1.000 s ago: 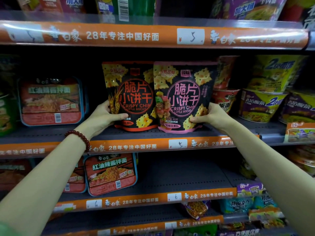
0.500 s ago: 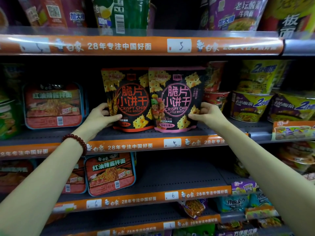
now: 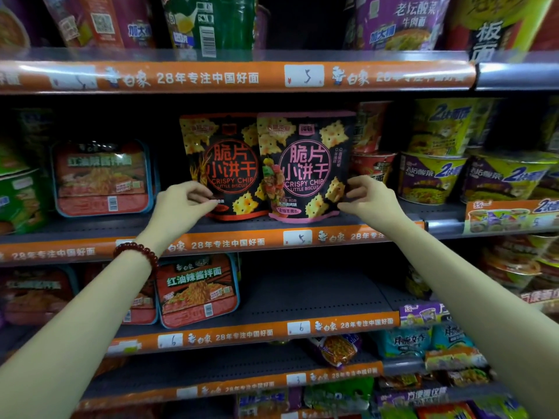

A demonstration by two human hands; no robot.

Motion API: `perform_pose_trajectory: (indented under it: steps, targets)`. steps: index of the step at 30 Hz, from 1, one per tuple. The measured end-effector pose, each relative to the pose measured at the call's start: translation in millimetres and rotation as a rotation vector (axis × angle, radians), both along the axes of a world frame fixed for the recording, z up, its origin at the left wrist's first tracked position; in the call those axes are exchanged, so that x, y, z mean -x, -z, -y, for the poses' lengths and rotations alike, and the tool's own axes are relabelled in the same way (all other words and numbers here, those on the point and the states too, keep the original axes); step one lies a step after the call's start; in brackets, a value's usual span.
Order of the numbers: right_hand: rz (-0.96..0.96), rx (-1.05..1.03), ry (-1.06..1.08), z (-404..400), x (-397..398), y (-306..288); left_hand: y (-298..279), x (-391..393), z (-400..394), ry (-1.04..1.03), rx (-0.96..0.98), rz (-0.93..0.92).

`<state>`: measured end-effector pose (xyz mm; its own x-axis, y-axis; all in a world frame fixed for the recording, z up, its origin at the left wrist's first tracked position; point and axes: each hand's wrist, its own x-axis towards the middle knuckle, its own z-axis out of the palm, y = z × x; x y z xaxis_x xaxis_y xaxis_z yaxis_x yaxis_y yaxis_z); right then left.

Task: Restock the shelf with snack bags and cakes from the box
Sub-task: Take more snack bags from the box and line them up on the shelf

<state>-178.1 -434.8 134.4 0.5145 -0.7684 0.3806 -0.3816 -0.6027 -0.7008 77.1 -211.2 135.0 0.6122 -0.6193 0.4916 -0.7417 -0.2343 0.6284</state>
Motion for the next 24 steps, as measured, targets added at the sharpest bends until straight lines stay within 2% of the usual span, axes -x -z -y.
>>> perform_pose_trajectory:
  steps: [8, 13, 24]
  targets:
    - [-0.089, 0.067, 0.005, -4, 56, 12, 1, 97, 60, 0.315, -0.090, 0.088]
    - [-0.142, -0.028, 0.068, 11, 120, 33, 23, 166, 115, 0.498, -0.167, 0.130]
    - [-0.256, -0.240, 0.446, 35, 313, 104, 97, 335, 238, 0.824, -0.406, 0.113]
